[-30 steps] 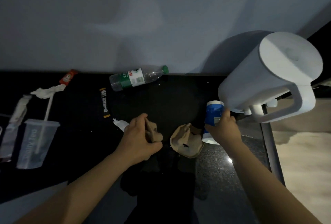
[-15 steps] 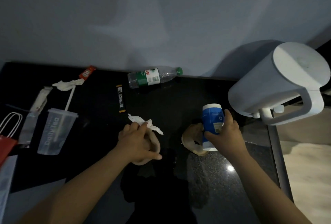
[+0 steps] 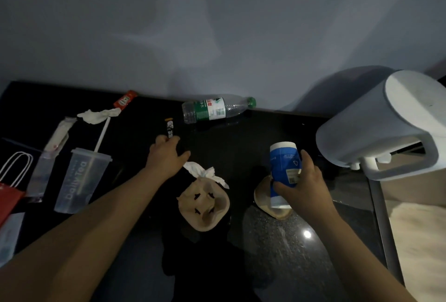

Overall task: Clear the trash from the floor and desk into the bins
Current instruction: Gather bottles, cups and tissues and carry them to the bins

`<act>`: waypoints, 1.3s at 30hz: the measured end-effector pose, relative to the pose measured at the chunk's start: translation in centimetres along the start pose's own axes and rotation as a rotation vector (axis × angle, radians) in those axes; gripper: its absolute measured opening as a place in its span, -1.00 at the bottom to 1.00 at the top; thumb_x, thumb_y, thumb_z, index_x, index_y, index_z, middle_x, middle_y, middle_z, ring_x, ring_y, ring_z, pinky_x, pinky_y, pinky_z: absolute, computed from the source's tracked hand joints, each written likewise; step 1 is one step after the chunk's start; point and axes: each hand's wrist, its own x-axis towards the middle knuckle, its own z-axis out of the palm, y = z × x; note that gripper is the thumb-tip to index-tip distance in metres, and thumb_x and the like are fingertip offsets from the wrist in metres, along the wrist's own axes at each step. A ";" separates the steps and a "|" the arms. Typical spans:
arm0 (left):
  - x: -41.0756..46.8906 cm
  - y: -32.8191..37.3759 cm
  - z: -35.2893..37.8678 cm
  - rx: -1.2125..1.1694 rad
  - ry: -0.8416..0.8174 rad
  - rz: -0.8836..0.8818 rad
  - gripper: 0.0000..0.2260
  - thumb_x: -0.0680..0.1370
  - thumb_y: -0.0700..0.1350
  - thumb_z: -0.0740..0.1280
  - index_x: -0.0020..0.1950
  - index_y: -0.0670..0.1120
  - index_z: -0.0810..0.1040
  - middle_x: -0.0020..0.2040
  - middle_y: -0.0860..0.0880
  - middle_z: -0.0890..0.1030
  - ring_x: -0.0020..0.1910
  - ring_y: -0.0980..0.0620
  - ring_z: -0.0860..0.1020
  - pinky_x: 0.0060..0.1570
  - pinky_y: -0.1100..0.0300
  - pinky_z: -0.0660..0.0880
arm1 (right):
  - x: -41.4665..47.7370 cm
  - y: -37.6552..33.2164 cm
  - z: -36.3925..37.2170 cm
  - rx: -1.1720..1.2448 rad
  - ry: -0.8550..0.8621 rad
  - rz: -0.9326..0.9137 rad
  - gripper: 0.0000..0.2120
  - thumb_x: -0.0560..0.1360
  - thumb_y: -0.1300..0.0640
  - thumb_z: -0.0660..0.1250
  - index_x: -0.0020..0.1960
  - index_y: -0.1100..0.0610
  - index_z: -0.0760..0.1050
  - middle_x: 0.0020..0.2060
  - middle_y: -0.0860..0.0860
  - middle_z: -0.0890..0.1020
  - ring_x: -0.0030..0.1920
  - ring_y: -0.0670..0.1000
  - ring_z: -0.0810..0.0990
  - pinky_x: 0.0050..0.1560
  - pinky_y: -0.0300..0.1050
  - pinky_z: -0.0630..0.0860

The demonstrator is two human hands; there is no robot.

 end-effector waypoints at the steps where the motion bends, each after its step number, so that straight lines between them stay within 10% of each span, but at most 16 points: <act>1: 0.7 0.1 -0.1 0.009 -0.004 -0.008 -0.45 0.55 0.11 0.29 0.48 -0.05 0.26 0.41 -0.19 0.22 0.31 -0.19 0.35 0.27 -0.01 0.40 | 0.0 -0.3 0.2 0.001 -0.003 -0.001 -0.03 0.36 -0.01 0.48 0.56 -0.01 -0.06 0.36 0.11 0.31 0.31 0.14 0.36 0.23 0.10 0.43; 21: 0.4 -3.9 1.8 -0.067 -0.061 0.365 -0.56 0.41 -0.45 0.28 0.27 -0.18 0.52 0.22 -0.16 0.41 0.17 -0.11 0.44 0.21 0.12 0.41 | 1.6 -1.8 1.6 0.006 -0.026 0.014 -0.05 0.37 0.00 0.48 0.55 -0.02 -0.05 0.39 0.12 0.30 0.32 0.15 0.37 0.23 0.10 0.43; 28: 0.5 -0.9 1.7 0.076 -0.194 0.443 -0.56 0.44 -0.02 0.46 0.30 0.01 0.50 0.38 -0.01 0.28 0.35 -0.04 0.26 0.34 0.09 0.31 | 0.9 -1.6 1.3 0.006 -0.016 0.014 -0.05 0.37 0.01 0.48 0.55 -0.01 -0.04 0.38 0.13 0.29 0.32 0.16 0.37 0.24 0.12 0.44; 39: -0.7 -2.6 1.6 0.026 -0.004 0.245 -0.90 0.44 -0.13 0.46 -0.16 -0.16 0.63 0.35 -0.12 0.31 0.29 -0.07 0.35 0.22 0.15 0.36 | -0.1 0.0 -0.1 0.059 0.027 0.009 -0.06 0.37 0.04 0.49 0.55 0.01 -0.02 0.40 0.13 0.30 0.33 0.14 0.36 0.20 0.07 0.40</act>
